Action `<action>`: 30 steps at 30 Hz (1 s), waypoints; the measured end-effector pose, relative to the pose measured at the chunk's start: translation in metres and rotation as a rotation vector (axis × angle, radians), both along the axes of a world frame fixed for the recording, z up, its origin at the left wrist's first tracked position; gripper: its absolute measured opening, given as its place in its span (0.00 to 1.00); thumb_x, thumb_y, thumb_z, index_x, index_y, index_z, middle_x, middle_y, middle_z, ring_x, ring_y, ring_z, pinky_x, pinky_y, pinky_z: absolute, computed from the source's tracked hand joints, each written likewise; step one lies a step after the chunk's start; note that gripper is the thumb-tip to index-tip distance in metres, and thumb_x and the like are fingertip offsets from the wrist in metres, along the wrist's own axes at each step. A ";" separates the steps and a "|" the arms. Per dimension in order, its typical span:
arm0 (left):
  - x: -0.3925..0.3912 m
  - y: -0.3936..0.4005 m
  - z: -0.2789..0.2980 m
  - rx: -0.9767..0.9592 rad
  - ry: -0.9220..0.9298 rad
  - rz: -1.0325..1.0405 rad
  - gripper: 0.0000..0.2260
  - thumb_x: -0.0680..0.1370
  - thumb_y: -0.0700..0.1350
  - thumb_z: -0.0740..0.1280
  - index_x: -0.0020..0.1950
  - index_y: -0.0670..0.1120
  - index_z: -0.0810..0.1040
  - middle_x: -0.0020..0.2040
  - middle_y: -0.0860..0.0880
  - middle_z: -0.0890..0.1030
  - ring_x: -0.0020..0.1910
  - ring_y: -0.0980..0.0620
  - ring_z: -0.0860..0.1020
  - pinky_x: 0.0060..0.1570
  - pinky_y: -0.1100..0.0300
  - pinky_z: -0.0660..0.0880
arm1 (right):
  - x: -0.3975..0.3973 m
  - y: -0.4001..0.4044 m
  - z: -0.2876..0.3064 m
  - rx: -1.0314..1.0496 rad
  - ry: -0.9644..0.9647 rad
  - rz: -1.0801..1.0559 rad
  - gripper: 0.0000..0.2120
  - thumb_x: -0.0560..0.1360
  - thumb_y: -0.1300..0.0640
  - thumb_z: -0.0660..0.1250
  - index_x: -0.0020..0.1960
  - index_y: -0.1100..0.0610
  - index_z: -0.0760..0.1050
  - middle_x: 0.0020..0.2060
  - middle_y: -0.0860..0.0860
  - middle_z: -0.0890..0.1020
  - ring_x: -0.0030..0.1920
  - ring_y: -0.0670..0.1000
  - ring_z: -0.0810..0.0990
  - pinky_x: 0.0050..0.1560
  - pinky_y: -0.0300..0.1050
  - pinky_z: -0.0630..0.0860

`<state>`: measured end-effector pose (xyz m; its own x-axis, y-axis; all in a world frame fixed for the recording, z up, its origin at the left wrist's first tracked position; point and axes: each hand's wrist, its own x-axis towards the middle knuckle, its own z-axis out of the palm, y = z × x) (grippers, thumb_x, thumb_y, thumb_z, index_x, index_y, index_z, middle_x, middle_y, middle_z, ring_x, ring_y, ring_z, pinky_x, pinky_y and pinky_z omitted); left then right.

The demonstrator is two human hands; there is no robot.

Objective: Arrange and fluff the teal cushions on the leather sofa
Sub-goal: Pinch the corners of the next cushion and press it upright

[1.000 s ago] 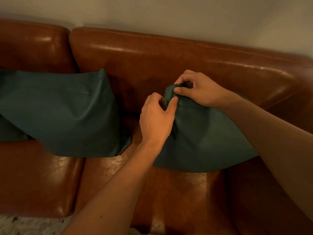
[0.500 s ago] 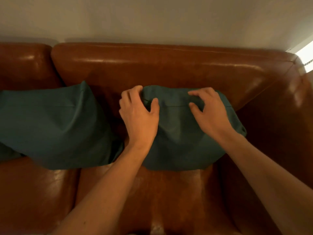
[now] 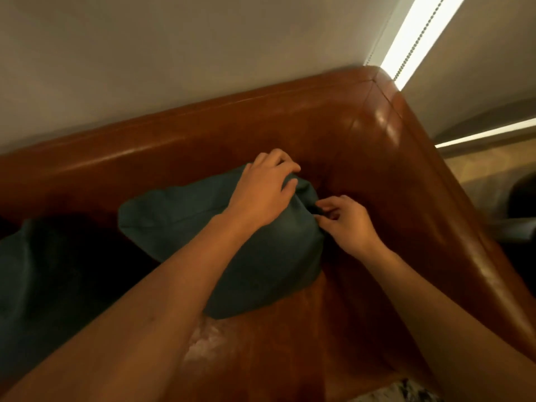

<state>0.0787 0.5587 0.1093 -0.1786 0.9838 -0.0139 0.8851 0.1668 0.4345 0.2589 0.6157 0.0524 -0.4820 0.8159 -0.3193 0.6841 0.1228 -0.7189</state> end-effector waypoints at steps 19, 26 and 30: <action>-0.020 -0.024 -0.032 0.010 0.143 -0.026 0.16 0.74 0.52 0.58 0.40 0.47 0.82 0.46 0.51 0.81 0.57 0.50 0.77 0.57 0.57 0.65 | -0.020 0.024 -0.011 0.142 0.132 0.074 0.03 0.76 0.54 0.70 0.49 0.51 0.81 0.44 0.47 0.73 0.42 0.44 0.73 0.45 0.38 0.71; -0.029 0.003 -0.009 -0.176 0.208 0.106 0.13 0.77 0.51 0.60 0.39 0.48 0.80 0.38 0.50 0.81 0.43 0.46 0.78 0.46 0.55 0.65 | -0.021 0.010 -0.011 -0.180 0.337 -0.255 0.04 0.78 0.54 0.68 0.50 0.52 0.81 0.49 0.48 0.75 0.51 0.43 0.76 0.55 0.42 0.75; -0.029 0.038 -0.006 -0.487 0.349 -0.034 0.09 0.76 0.47 0.66 0.57 0.51 0.75 0.52 0.49 0.79 0.53 0.46 0.77 0.49 0.53 0.64 | -0.022 0.005 -0.012 -0.216 0.380 -0.278 0.04 0.78 0.53 0.68 0.49 0.50 0.81 0.50 0.47 0.75 0.52 0.44 0.77 0.57 0.48 0.76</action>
<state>0.0501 0.5963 0.1038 -0.2227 0.8841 -0.4108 0.9700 0.2433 -0.0023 0.2364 0.6203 0.0408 -0.3710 0.8645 -0.3391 0.3553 -0.2053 -0.9119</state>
